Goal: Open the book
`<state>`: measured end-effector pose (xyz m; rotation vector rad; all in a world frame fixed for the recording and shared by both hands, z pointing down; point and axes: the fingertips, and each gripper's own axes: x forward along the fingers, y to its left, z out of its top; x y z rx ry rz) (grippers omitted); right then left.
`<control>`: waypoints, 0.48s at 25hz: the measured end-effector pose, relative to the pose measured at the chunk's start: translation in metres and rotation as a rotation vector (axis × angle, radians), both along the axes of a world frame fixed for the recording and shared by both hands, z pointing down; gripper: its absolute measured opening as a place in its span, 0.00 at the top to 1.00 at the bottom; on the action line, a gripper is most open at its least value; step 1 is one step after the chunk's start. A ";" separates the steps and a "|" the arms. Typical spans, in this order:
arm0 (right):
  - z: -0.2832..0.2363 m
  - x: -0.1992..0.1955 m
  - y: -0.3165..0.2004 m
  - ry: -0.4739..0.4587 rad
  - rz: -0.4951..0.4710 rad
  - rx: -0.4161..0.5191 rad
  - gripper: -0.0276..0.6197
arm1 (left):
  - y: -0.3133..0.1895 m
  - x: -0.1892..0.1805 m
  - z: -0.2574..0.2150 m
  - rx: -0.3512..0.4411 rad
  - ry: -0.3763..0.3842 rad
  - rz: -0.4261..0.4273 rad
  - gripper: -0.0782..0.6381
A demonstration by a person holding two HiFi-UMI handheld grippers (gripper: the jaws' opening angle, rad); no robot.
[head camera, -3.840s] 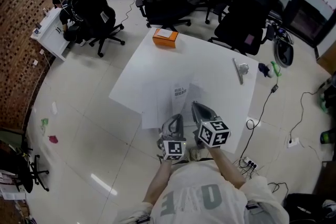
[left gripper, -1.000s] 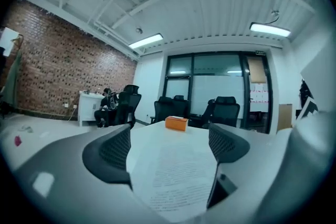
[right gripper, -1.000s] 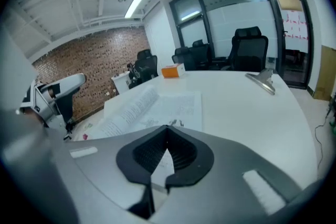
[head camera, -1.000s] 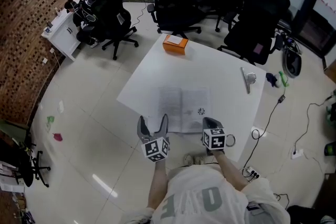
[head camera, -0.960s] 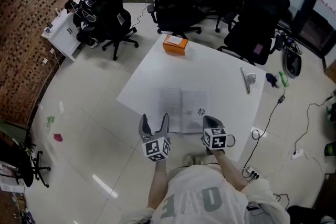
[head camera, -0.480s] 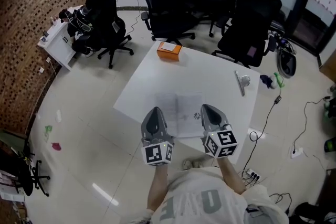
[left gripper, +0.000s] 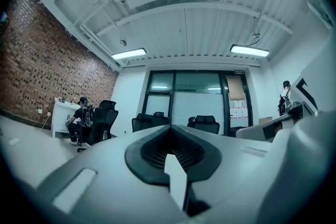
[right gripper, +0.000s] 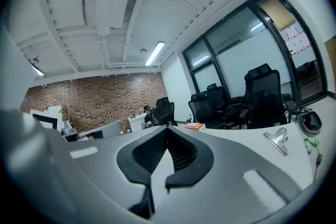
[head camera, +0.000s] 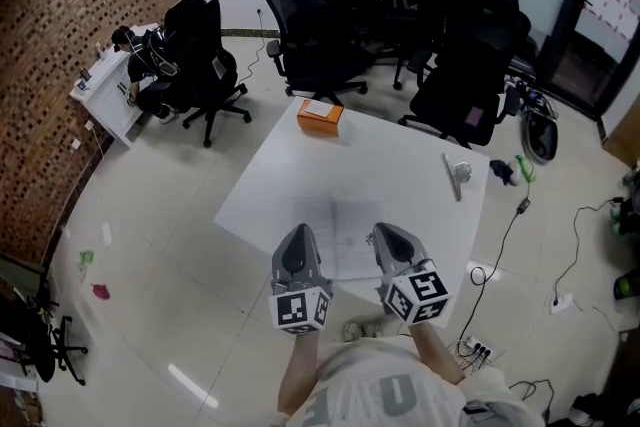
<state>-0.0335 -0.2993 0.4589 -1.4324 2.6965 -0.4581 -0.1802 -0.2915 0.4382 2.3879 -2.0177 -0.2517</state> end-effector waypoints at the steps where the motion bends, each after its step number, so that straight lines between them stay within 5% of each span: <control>1: -0.001 -0.001 0.001 -0.003 -0.005 0.000 0.95 | 0.001 -0.004 -0.001 -0.001 0.010 -0.007 0.87; 12: 0.030 -0.027 0.021 0.026 -0.032 -0.095 0.95 | 0.018 -0.027 0.007 -0.037 0.008 0.004 0.87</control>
